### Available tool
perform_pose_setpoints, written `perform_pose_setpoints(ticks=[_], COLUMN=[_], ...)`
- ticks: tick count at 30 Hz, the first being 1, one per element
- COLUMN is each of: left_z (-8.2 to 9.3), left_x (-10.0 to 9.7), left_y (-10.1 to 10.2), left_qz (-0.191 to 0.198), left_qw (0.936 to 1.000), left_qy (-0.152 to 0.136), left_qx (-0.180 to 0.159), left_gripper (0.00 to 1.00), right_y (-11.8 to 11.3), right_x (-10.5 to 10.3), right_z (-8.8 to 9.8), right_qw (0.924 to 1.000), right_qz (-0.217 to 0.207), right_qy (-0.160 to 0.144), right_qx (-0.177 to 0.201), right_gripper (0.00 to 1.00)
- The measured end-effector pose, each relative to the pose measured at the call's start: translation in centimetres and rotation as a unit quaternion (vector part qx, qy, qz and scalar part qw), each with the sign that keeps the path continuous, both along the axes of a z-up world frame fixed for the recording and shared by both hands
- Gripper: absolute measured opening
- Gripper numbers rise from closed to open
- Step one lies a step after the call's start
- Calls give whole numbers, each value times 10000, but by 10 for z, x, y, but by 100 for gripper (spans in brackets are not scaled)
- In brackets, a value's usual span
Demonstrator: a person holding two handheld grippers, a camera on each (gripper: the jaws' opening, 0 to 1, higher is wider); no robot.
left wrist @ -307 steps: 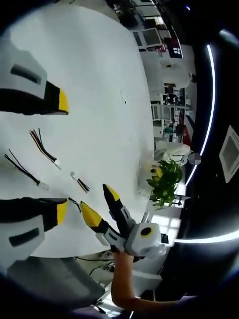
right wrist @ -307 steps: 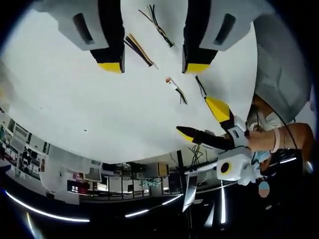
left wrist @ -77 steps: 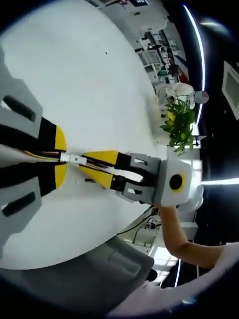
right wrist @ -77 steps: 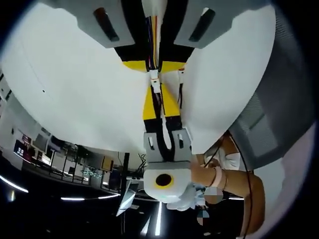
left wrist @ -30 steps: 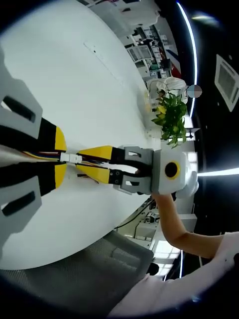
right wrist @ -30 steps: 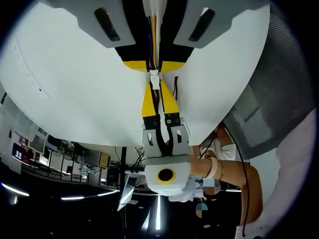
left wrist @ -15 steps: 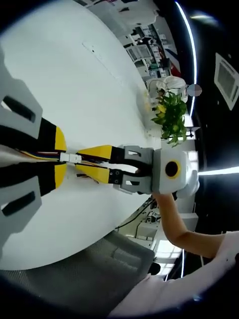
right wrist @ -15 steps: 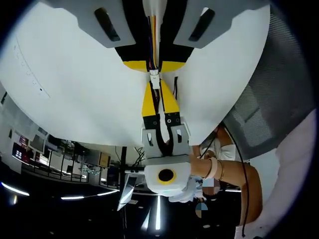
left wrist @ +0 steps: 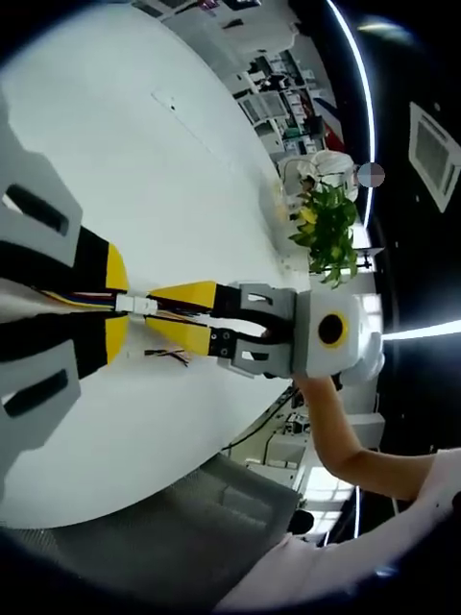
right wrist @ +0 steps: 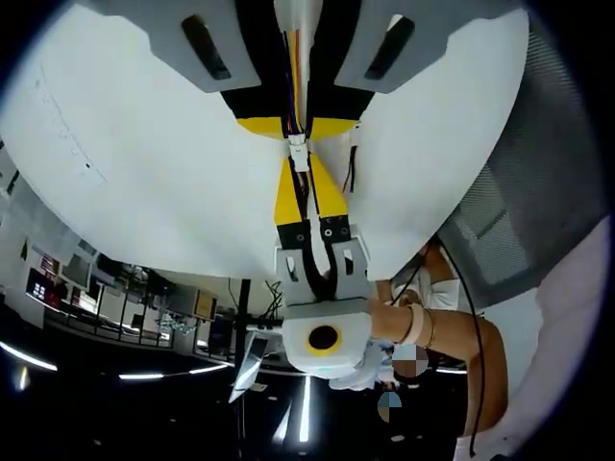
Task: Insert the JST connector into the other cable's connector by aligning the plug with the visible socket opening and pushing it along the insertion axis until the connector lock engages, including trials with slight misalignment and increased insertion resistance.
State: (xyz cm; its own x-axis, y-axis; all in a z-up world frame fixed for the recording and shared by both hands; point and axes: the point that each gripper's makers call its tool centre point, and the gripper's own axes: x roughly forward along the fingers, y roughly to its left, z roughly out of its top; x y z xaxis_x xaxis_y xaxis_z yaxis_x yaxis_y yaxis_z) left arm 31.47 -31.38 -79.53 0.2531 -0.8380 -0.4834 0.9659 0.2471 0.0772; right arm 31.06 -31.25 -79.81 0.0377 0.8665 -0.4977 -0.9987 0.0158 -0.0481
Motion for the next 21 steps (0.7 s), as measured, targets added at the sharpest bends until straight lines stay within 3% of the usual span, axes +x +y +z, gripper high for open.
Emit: perform_pose_setpoints(ticks=[21], left_z=[-18], left_x=[7], left_y=[-1], left_qz=[-9], left_qw=[9995], left_qy=[-72], left_qx=[298], left_gripper=[0], right_y=[1], right_x=[6], right_z=[-20], right_qw=[9998], right_qz=[-14], right_qy=[-12], right_qx=[-180], right_gripper=[3])
